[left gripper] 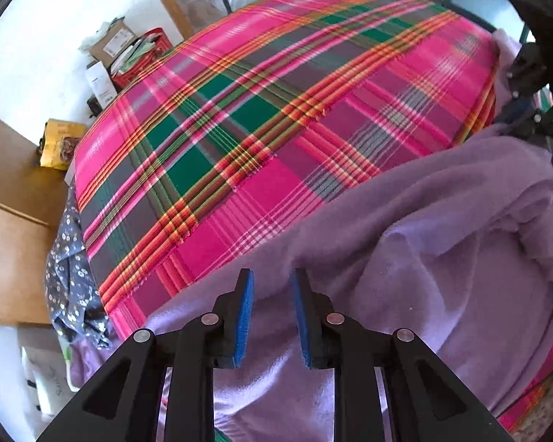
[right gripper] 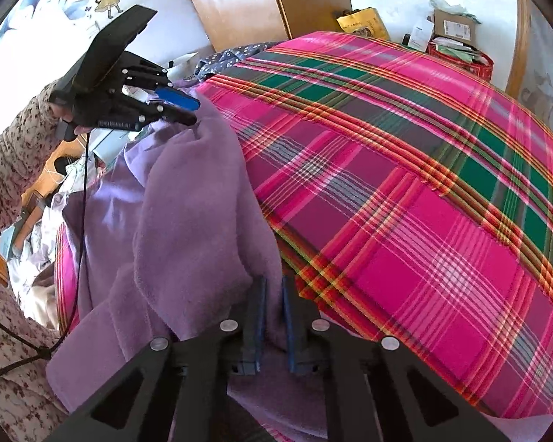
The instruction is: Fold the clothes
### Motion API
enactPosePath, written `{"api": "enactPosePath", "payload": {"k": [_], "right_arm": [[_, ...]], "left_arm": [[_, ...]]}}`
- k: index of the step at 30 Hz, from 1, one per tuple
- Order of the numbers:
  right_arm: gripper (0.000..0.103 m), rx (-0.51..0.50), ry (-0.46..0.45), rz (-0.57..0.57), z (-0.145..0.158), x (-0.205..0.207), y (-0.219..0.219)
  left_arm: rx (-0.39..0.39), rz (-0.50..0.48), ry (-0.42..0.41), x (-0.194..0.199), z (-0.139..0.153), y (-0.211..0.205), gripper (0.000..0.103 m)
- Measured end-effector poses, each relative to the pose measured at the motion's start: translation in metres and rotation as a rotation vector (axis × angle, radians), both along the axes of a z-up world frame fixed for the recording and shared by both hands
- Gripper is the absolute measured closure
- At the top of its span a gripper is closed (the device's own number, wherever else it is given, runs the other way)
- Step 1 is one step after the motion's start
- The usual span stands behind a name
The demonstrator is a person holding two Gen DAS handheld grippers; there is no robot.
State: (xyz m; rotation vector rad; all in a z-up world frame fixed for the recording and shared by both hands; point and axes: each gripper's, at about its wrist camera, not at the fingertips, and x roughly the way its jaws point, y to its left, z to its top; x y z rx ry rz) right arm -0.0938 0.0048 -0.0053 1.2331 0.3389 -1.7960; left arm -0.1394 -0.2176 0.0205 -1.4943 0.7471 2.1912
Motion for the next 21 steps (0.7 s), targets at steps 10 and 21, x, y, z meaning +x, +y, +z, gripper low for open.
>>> {"api": "enactPosePath", "payload": {"k": [10,21], "right_arm": [[0.094,-0.001,-0.013,-0.015,-0.003,-0.002,0.0],[0.094,-0.008,0.011,-0.027,0.001,-0.003,0.003]], "left_arm": [[-0.083,-0.061,0.03,-0.006,-0.011,0.017,0.08],[-0.045,-0.018,0.08,-0.007,-0.015,0.028,0.099]]}}
